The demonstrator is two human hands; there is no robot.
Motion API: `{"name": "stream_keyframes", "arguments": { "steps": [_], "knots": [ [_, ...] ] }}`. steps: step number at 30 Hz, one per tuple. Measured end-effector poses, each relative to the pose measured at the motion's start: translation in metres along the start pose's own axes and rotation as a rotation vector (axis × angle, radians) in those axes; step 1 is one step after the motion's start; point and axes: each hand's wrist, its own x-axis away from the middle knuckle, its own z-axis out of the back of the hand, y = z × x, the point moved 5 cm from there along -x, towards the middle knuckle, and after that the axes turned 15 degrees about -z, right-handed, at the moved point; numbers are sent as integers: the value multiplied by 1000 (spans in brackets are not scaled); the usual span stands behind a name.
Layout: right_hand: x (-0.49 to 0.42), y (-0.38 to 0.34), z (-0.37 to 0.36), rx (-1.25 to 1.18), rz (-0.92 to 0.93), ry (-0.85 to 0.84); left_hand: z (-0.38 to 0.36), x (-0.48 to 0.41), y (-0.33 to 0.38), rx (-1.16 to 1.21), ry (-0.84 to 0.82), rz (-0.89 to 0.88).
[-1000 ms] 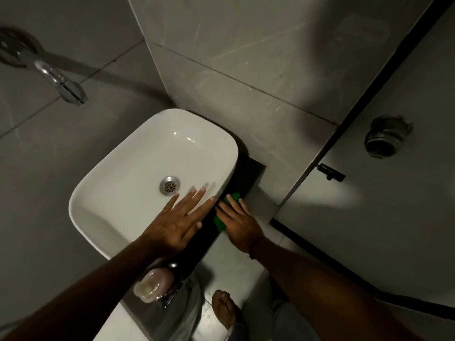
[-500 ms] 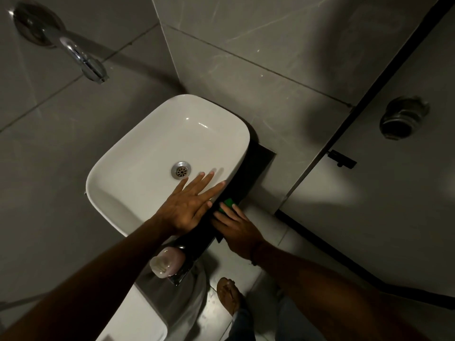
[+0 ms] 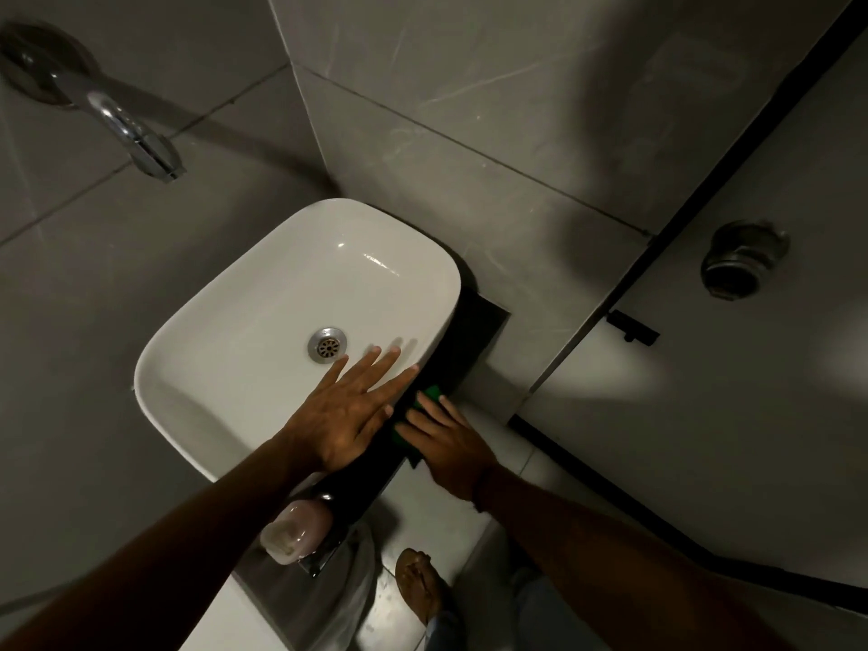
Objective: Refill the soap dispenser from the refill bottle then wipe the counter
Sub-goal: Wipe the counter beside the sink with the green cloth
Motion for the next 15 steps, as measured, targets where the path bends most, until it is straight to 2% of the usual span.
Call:
{"name": "stream_keyframes", "arguments": {
  "steps": [3, 7, 9, 11, 15],
  "knots": [
    [0, -16, -10, -46, 51, 8, -1, -18, -1, 14, 3, 13],
    [7, 23, -7, 47, 191, -8, -3, -39, -3, 6, 12, 13],
    [-6, 61, 11, 71, 119, 16, -6, -44, -4, 6, 38, 10],
    [-33, 98, 32, 47, -30, 9, -8, -46, -6, 25, 74, 29],
    [-80, 106, 54, -33, -193, -25, -11, -47, -11, 46, 104, 72]
  ]
}}
